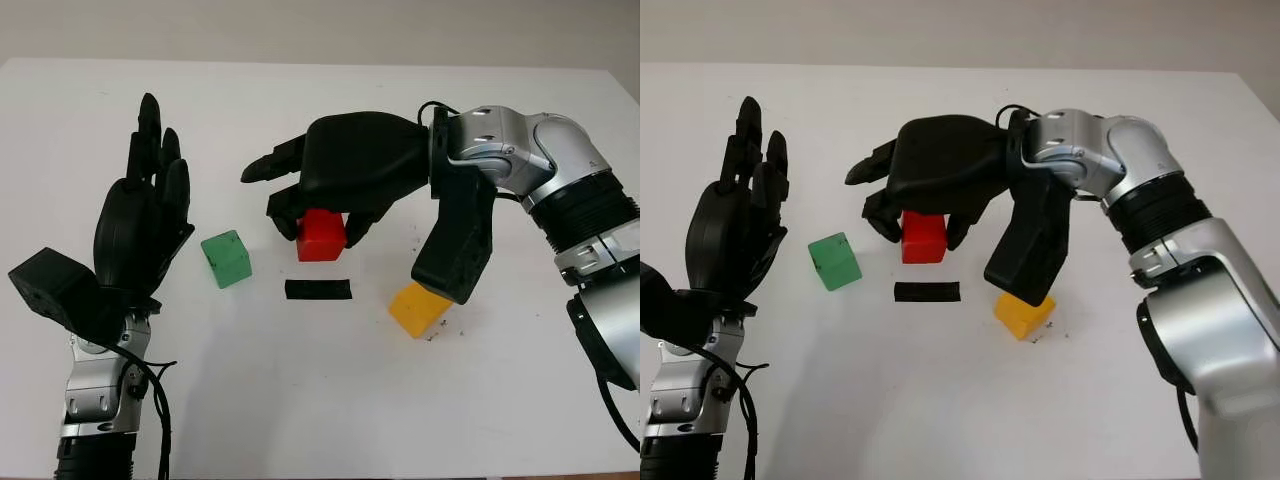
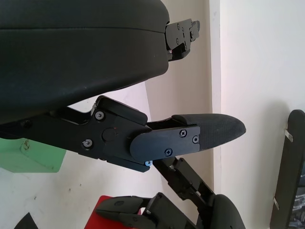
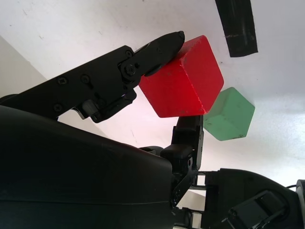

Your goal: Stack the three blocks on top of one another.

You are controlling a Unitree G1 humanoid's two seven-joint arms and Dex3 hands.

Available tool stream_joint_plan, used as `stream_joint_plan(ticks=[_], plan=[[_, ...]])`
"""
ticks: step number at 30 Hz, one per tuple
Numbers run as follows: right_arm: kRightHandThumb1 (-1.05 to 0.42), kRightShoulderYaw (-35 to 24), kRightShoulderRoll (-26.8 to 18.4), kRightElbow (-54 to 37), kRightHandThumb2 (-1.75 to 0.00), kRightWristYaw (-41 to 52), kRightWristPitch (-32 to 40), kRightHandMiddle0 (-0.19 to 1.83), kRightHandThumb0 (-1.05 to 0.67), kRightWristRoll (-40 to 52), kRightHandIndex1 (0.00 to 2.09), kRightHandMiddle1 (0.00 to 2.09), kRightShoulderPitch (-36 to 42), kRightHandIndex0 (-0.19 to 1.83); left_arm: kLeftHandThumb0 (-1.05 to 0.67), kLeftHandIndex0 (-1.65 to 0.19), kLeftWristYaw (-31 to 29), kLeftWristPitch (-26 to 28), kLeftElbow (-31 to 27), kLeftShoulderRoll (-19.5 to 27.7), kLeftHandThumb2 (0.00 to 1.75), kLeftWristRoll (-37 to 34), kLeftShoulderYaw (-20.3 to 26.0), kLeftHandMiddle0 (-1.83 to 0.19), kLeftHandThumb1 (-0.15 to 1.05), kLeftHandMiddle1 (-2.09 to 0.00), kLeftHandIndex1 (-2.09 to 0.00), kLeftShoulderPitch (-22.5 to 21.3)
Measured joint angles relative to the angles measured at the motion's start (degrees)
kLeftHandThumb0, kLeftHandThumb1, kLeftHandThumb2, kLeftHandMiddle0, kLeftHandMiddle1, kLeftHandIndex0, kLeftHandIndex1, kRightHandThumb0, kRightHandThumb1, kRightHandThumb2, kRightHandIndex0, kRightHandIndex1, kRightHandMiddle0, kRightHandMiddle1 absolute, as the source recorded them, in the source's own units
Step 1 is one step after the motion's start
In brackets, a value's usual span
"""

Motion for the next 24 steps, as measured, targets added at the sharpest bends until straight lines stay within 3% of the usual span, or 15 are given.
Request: stream_joint_plan(ticks=[24], plan=[[-0.92,0.8,-0.2,-5.0,-0.05,3.7,1.1,0.48,-0.45,-0.8,0.05,1.40,4.9,0.28,-0.76,0.19,-0.5,-0.1,0.0,0.0,0.57,0.0,-0.2,0.19,1.05,0.00,0.00,0.0]])
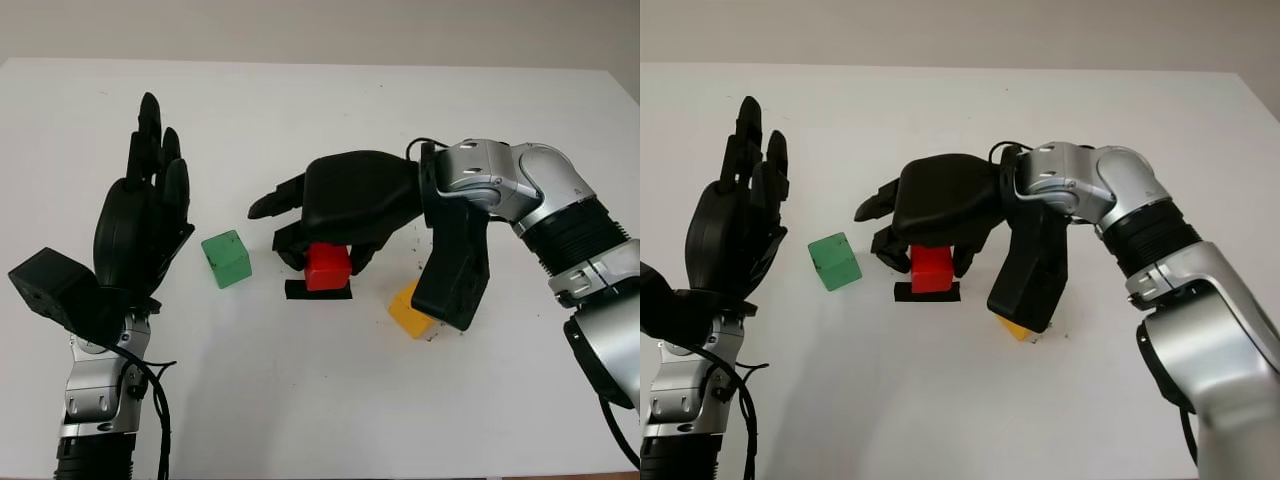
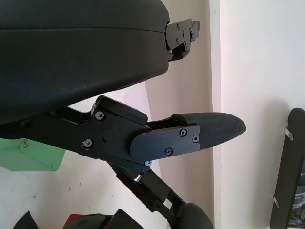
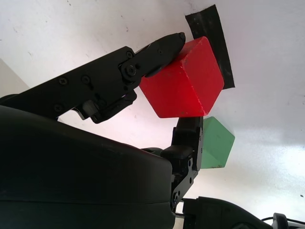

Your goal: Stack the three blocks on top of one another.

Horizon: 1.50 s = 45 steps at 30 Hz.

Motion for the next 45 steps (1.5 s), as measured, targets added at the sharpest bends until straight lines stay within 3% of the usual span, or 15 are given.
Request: stream_joint_plan(ticks=[21,45], plan=[[-0.94,1.8,0.1,0.7,-0.05,-11.2,2.5,0.47,-0.41,-8.8,0.05,1.43,1.7,0.27,-0.76,0.19,0.3,0.2,0.0,-0.1,0.56,0.1,0.0,0.19,1.05,0.00,0.00,0.0],[-0.91,2.5,0.2,0.4,-0.05,-9.1,3.3,0.45,-0.44,-6.5,0.06,1.46,2.8,0.28,-0.77,0.19,0.6,0.6,-0.1,-0.7,0.54,0.0,0.0,0.19,1.05,0.00,0.00,0.3]])
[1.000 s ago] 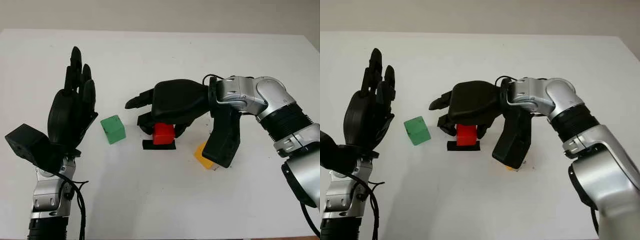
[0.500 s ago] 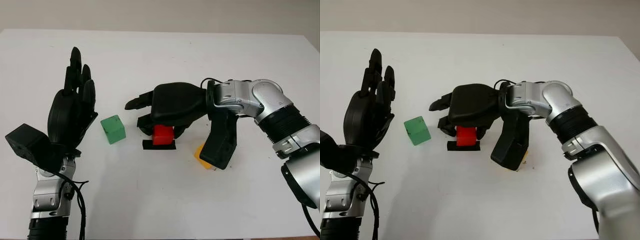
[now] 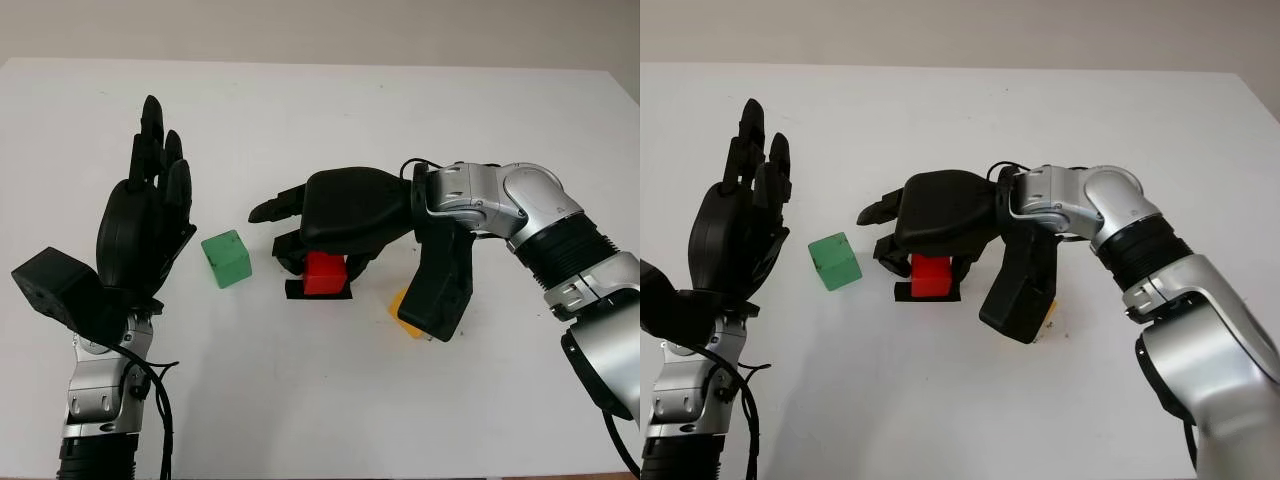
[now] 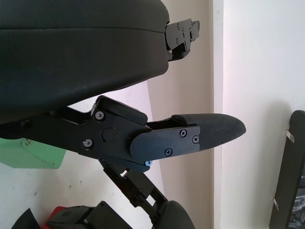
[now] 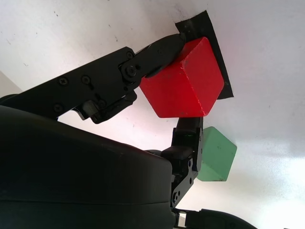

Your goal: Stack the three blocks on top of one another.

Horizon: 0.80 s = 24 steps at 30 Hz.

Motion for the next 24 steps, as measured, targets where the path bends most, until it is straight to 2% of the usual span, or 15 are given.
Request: stream_joint_plan(ticks=[16,20,24], plan=[[-0.92,0.0,0.5,0.5,-0.05,0.3,-0.1,0.42,-0.41,0.9,0.05,1.50,0.5,0.26,-0.76,0.19,0.2,-0.3,-0.3,-0.3,0.55,0.1,0.0,0.19,1.05,0.00,0.00,0.6],[-0.94,0.0,0.6,0.7,-0.06,2.0,0.0,0.31,-0.43,1.7,0.02,1.46,0.6,0.18,-0.76,0.19,0.2,-0.3,-0.5,-0.3,0.56,0.2,0.0,0.19,1.05,0.00,0.00,0.6],[-0.91,-0.1,0.5,0.8,-0.05,3.7,0.2,0.13,-0.59,3.6,0.03,0.75,0.6,0.01,-0.76,0.19,0.4,-0.3,-0.5,-0.3,0.55,0.5,0.0,0.19,1.05,0.00,0.00,0.6]])
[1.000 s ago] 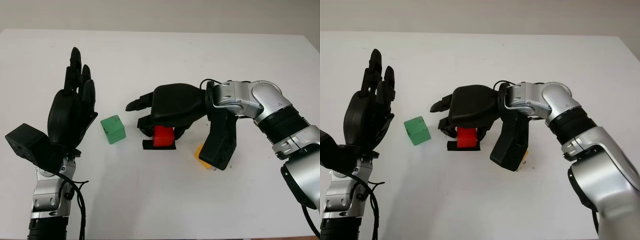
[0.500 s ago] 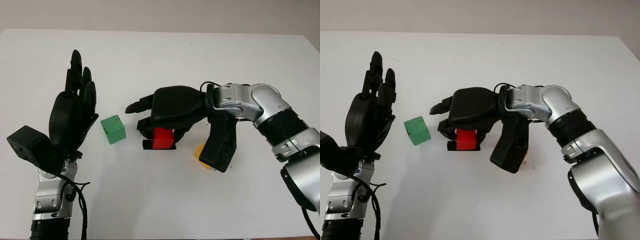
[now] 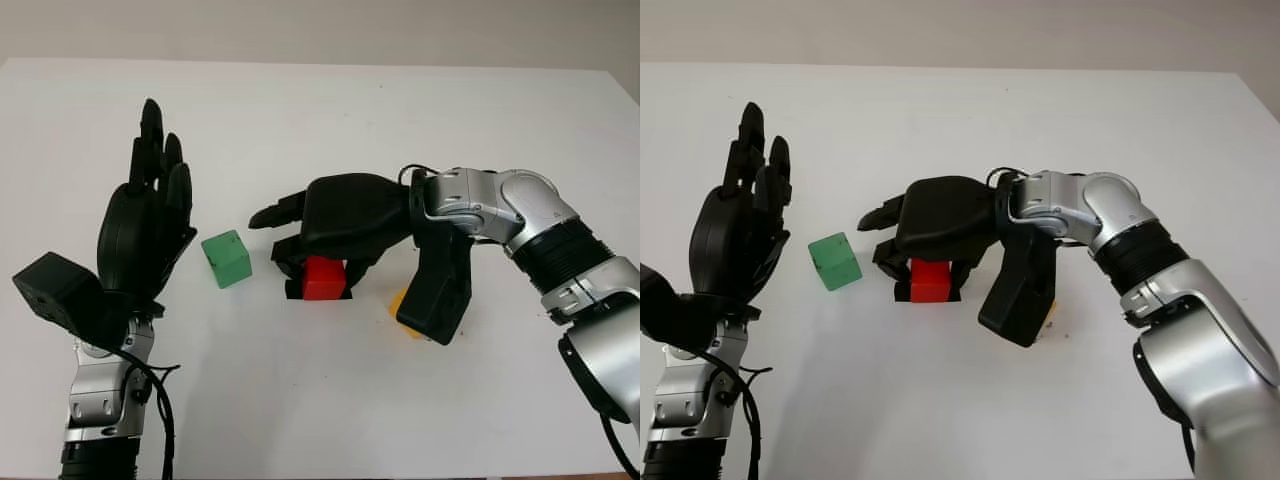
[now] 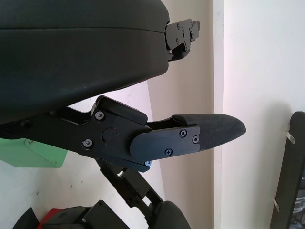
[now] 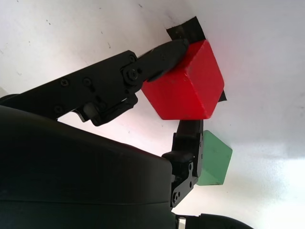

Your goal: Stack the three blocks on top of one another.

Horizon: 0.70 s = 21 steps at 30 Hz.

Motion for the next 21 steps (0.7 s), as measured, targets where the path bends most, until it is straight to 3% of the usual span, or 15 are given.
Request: stream_joint_plan(ticks=[1,2,7,14,21], plan=[[-0.91,-0.1,-0.1,0.0,-0.05,1.1,0.1,0.13,-0.64,0.9,0.03,0.52,0.0,-0.05,-0.76,0.19,0.0,0.0,0.0,0.0,0.55,0.0,0.0,0.19,1.05,0.00,0.00,0.0],[-0.91,-0.3,-0.2,0.0,-0.05,2.0,0.1,0.14,-0.67,1.7,0.04,0.42,-0.1,-0.08,-0.76,0.19,0.0,0.0,0.0,0.0,0.55,0.0,0.0,0.19,1.05,0.00,0.00,0.0],[-0.90,-1.2,-1.6,0.2,-0.05,4.7,-0.6,0.09,-0.72,4.3,0.03,0.24,-0.8,-0.15,-0.76,0.19,0.0,0.0,0.0,0.0,0.55,0.1,0.0,0.19,1.05,0.00,0.00,0.0],[-0.87,-5.1,-5.1,-0.5,-0.05,11.0,-0.2,0.11,-0.71,11.4,0.01,0.20,-2.5,-0.19,-0.76,0.19,0.0,0.0,0.0,0.0,0.56,0.2,0.0,0.19,1.05,0.00,0.00,0.0],[-0.89,-12.5,-12.6,-3.4,-0.06,15.8,3.4,0.21,-0.68,18.4,0.05,0.19,-2.7,-0.15,-0.76,0.19,-0.4,-0.1,0.2,0.0,0.55,0.1,0.0,0.19,1.05,0.00,0.00,-0.1]])
